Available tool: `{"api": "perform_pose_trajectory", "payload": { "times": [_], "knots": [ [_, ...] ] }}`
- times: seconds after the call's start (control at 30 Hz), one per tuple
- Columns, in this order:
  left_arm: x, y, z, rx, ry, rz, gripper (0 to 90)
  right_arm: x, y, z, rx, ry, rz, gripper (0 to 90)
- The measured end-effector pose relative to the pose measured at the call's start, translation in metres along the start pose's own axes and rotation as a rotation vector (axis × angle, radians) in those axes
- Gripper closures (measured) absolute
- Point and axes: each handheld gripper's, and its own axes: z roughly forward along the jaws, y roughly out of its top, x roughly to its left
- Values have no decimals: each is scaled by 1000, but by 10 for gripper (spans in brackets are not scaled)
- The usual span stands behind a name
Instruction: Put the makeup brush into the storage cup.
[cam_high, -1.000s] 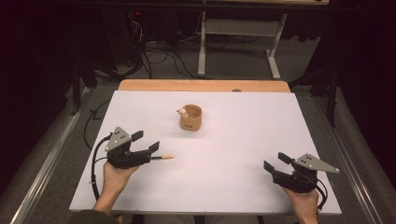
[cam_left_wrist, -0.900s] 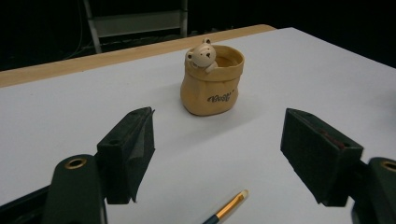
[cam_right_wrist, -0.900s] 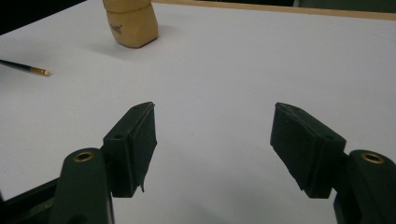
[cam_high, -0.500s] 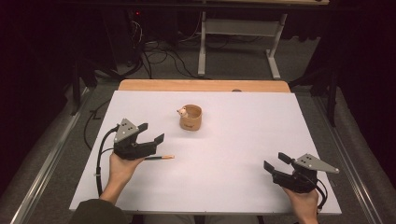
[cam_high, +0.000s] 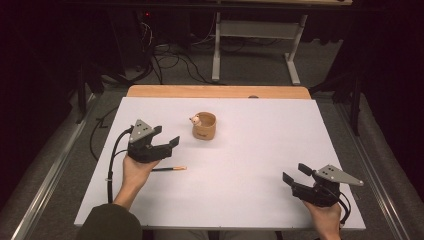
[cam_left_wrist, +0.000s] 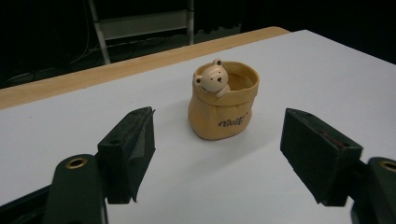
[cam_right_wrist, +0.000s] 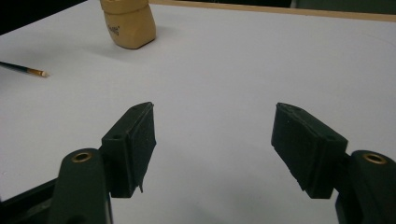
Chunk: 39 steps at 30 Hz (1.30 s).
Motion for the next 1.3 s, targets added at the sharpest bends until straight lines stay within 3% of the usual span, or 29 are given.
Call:
{"api": "perform_pose_trajectory", "payload": {
  "times": [0.2, 0.43, 0.53, 0.8, 0.97, 1.3],
  "knots": [
    [0, 4, 7, 1, 5, -1, 266, 0, 0, 0, -1, -1, -4, 324],
    [2, 6, 12, 19, -13, -48, 266, 0, 0, 0, 2, 3, -5, 324],
    [2, 5, 12, 24, -7, -36, 266, 0, 0, 1, 4, 2, -5, 324],
    [3, 6, 11, 22, -9, -49, 276, 0, 0, 1, 4, 4, -6, 324],
    [5, 7, 10, 36, -15, -48, 273, -1, 0, 1, 12, -5, 1, 325],
    [6, 8, 11, 99, -27, 4, 265, -1, 0, 1, 11, -5, -2, 325]
  ]
}}
